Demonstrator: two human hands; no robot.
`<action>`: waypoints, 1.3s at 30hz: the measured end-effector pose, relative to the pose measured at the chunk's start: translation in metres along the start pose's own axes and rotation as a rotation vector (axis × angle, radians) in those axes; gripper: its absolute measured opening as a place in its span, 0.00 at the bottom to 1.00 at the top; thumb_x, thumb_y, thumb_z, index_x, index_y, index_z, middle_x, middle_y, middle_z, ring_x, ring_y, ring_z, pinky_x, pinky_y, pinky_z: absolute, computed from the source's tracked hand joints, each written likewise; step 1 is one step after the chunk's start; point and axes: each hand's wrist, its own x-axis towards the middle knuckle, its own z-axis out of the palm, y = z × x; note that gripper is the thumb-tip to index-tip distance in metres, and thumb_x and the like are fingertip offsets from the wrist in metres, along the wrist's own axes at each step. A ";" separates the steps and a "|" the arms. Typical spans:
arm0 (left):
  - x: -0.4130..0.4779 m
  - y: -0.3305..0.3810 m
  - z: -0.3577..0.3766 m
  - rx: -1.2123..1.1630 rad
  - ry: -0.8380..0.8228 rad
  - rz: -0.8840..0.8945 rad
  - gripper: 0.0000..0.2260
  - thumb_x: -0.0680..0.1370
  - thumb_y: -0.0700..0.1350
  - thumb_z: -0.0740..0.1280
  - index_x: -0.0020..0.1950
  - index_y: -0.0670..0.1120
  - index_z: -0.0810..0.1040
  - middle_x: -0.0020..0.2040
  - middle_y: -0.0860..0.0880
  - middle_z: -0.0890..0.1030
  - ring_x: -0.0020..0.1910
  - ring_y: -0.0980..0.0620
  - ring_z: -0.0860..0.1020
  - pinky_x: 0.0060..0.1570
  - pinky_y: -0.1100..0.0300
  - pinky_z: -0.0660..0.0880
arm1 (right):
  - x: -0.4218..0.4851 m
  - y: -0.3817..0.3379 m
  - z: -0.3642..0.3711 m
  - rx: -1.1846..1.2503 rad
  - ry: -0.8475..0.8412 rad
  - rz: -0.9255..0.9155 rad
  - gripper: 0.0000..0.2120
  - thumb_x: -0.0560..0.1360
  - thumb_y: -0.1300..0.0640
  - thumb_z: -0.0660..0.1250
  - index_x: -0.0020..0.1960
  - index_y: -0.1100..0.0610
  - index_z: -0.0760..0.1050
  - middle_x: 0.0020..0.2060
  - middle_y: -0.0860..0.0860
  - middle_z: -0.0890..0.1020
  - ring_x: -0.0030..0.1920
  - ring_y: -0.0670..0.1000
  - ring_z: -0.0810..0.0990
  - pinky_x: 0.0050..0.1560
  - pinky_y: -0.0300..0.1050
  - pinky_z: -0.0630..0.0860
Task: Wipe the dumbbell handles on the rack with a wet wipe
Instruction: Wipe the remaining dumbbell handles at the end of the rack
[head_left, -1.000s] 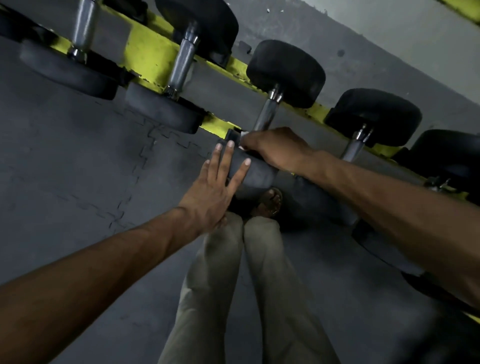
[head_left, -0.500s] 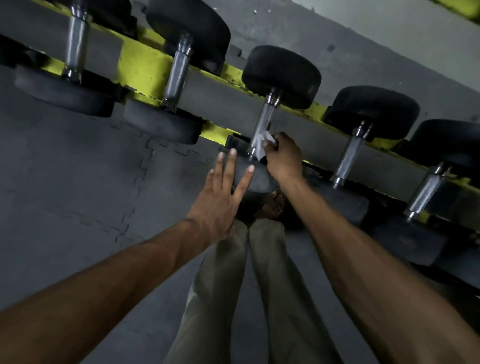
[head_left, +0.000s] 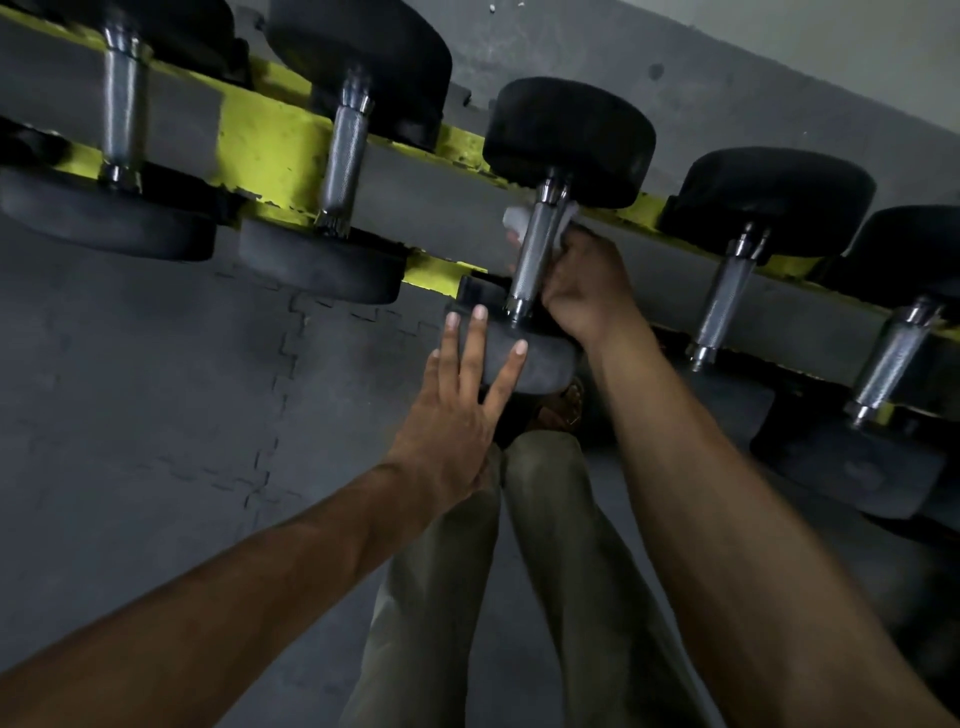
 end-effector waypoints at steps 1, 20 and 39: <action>0.000 -0.001 -0.001 0.004 -0.007 0.005 0.58 0.79 0.64 0.66 0.76 0.42 0.18 0.73 0.27 0.21 0.78 0.24 0.32 0.80 0.35 0.53 | -0.001 0.000 -0.002 -0.020 0.006 0.007 0.15 0.84 0.59 0.59 0.67 0.64 0.75 0.58 0.60 0.84 0.50 0.53 0.86 0.55 0.52 0.80; -0.001 -0.004 0.000 0.022 0.015 0.025 0.60 0.77 0.66 0.68 0.77 0.42 0.20 0.74 0.27 0.23 0.78 0.23 0.33 0.80 0.36 0.55 | -0.017 0.006 -0.015 -1.737 0.089 -1.170 0.19 0.81 0.50 0.55 0.65 0.53 0.78 0.71 0.44 0.75 0.58 0.57 0.80 0.47 0.45 0.76; -0.002 0.007 -0.002 0.054 0.006 -0.068 0.60 0.78 0.62 0.70 0.77 0.42 0.19 0.74 0.27 0.23 0.79 0.24 0.35 0.80 0.37 0.55 | -0.019 -0.005 0.071 -2.787 -0.513 -0.262 0.13 0.81 0.58 0.63 0.62 0.59 0.79 0.46 0.54 0.82 0.56 0.60 0.82 0.53 0.54 0.78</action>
